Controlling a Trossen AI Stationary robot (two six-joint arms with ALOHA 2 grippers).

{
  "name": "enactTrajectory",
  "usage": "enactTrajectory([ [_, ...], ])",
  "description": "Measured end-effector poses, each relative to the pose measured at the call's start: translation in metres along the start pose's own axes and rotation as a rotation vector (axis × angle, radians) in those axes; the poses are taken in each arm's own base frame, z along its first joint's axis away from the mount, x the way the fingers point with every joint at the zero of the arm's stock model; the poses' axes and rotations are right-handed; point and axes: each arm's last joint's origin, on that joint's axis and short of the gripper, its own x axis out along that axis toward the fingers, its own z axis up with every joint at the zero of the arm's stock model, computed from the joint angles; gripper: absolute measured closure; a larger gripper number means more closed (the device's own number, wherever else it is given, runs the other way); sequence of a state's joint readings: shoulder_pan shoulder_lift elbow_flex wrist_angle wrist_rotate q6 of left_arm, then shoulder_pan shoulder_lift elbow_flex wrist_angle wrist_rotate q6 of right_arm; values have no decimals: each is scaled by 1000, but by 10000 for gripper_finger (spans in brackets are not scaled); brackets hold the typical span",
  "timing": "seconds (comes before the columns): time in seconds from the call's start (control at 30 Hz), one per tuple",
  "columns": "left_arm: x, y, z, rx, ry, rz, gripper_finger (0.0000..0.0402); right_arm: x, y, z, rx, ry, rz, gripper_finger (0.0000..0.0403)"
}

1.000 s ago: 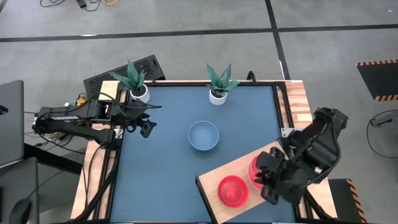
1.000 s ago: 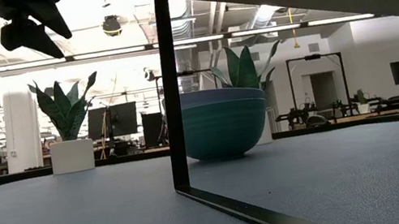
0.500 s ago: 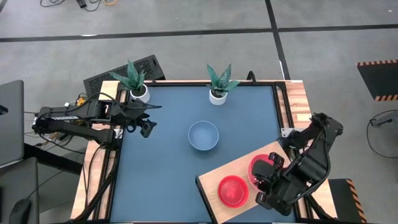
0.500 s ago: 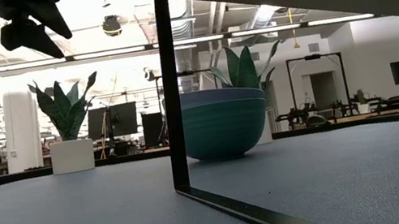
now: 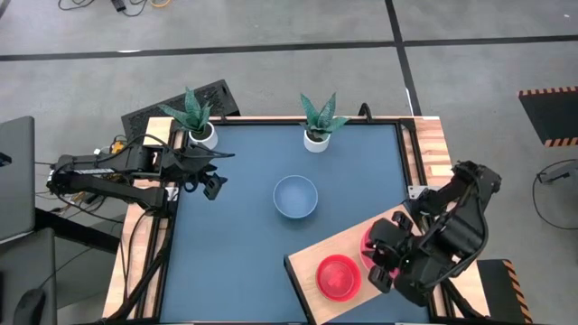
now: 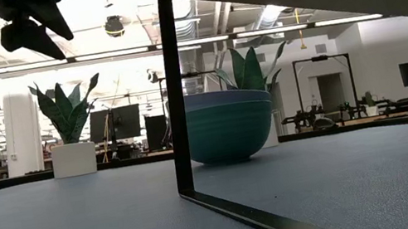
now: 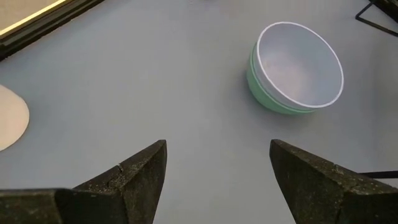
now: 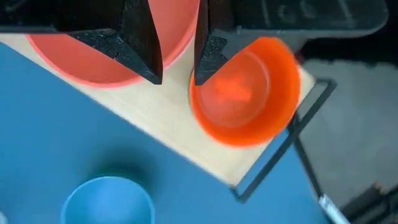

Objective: Place and stack bowls onto a shelf
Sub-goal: Stack the orange bowl on top of the pink bowl on the shelf, then stack the blue bowl on top of the orange bowl on the shelf

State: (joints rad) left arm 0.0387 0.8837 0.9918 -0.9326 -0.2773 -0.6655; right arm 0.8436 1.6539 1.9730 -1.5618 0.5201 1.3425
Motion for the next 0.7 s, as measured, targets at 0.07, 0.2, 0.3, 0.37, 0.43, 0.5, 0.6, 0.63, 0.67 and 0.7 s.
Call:
enactTrajectory([
  [0.07,0,0,0,0,-4,6,132,5,0,-4,17,0,-29,285],
  [0.2,0,0,0,0,-10,14,132,20,-2,-13,54,10,-89,285],
  [0.3,0,0,0,0,-10,14,132,28,-3,-18,61,14,-120,285],
  [0.37,0,0,0,0,-10,14,132,32,-3,-22,65,17,-139,285],
  [0.43,0,0,0,0,-11,15,132,36,-4,-25,58,21,-154,285],
  [0.5,0,0,0,-1,-11,15,132,37,-4,-28,48,23,-158,285],
  [0.6,0,1,0,-1,-11,15,132,38,-3,-27,35,22,-153,285],
  [0.63,0,0,0,-1,-11,15,132,38,-3,-27,32,17,-152,285],
  [0.67,0,1,0,-2,-11,15,132,37,-3,-26,29,5,-149,285],
  [0.7,0,0,0,-1,-11,15,132,36,-4,-25,30,-11,-144,285],
])
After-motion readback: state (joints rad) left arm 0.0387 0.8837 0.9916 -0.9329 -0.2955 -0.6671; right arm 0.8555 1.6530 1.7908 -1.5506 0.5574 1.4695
